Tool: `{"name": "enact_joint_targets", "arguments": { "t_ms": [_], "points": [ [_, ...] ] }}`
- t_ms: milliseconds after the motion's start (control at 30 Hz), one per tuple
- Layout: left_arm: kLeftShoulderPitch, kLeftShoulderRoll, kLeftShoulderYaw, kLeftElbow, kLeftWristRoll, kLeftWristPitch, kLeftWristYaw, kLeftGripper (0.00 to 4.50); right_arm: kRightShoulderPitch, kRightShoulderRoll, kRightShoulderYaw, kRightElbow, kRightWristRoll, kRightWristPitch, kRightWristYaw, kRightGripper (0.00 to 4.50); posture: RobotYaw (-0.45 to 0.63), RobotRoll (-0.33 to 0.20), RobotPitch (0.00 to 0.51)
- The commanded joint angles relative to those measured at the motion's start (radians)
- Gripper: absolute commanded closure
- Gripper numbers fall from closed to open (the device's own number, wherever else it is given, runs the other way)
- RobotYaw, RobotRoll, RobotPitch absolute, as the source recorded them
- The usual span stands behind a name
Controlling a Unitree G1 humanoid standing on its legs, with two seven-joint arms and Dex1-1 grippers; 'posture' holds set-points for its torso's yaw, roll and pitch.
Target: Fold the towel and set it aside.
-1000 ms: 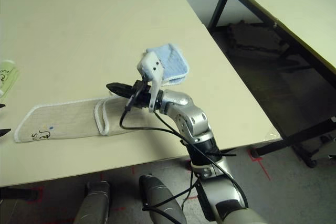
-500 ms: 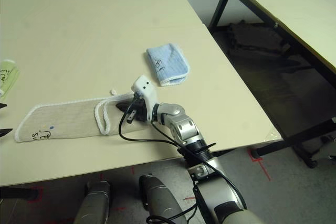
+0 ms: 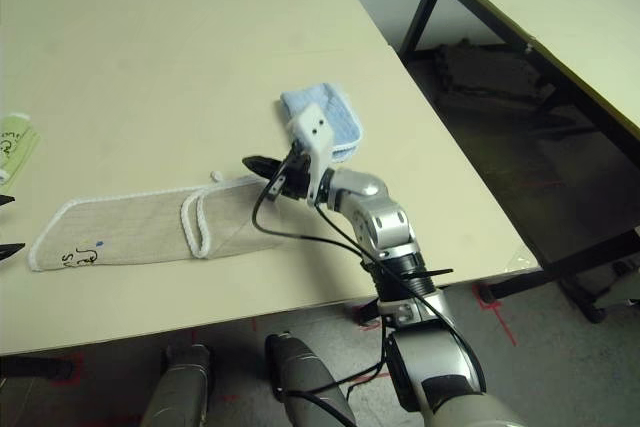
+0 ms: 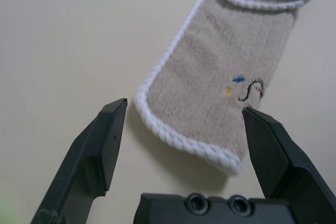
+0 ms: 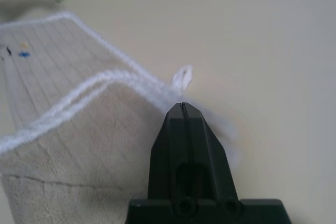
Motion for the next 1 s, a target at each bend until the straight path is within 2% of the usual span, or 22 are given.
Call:
{"name": "enact_joint_targets", "arguments": {
  "t_ms": [33, 133, 233, 333, 467, 500, 633, 800, 900, 1000],
  "points": [
    [0.003, 0.000, 0.000, -0.014, 0.015, 0.015, -0.009, 0.00, -0.013, 0.010, 0.007, 0.040, -0.023, -0.043, 0.006, 4.49, -0.05, 0.000, 0.199],
    [-0.014, 0.008, 0.012, -0.007, 0.047, 0.070, 0.015, 0.00, -0.021, -0.005, -0.018, 0.032, -0.011, -0.038, 0.015, 3.92, -0.03, 0.000, 0.199],
    [-0.044, 0.027, 0.020, -0.010, 0.086, 0.183, 0.068, 0.00, -0.015, -0.054, -0.063, -0.018, 0.030, -0.021, 0.050, 2.80, -0.03, 0.000, 0.200],
    [-0.057, 0.068, 0.006, -0.012, 0.133, 0.310, 0.097, 0.00, 0.003, -0.167, -0.098, -0.063, 0.081, -0.068, 0.207, 1.72, -0.04, 0.000, 0.199],
    [-0.039, 0.069, 0.013, -0.001, 0.180, 0.323, 0.107, 0.00, 0.037, -0.234, -0.132, -0.074, 0.149, -0.134, 0.358, 0.24, -0.05, 0.000, 0.196],
    [-0.032, 0.064, 0.018, 0.000, 0.187, 0.314, 0.108, 0.00, 0.049, -0.238, -0.145, -0.072, 0.164, -0.146, 0.379, 0.01, -0.05, 0.000, 0.194],
    [0.002, 0.047, 0.050, -0.034, 0.188, 0.312, 0.112, 0.00, 0.111, -0.256, -0.182, -0.089, 0.208, -0.205, 0.460, 0.01, -0.05, 0.000, 0.191],
    [0.057, 0.039, 0.070, -0.116, 0.193, 0.383, 0.149, 0.00, 0.183, -0.313, -0.175, -0.094, 0.197, -0.300, 0.573, 0.01, -0.04, 0.000, 0.185],
    [0.067, 0.040, 0.072, -0.206, 0.169, 0.655, 0.267, 0.00, 0.197, -0.328, -0.170, -0.095, 0.199, -0.334, 0.617, 0.01, -0.04, 0.000, 0.184],
    [0.074, 0.053, 0.060, -0.335, 0.099, 1.076, 0.365, 0.00, 0.199, -0.335, -0.165, -0.091, 0.194, -0.373, 0.653, 0.01, -0.05, 0.000, 0.182]
  ]
}}
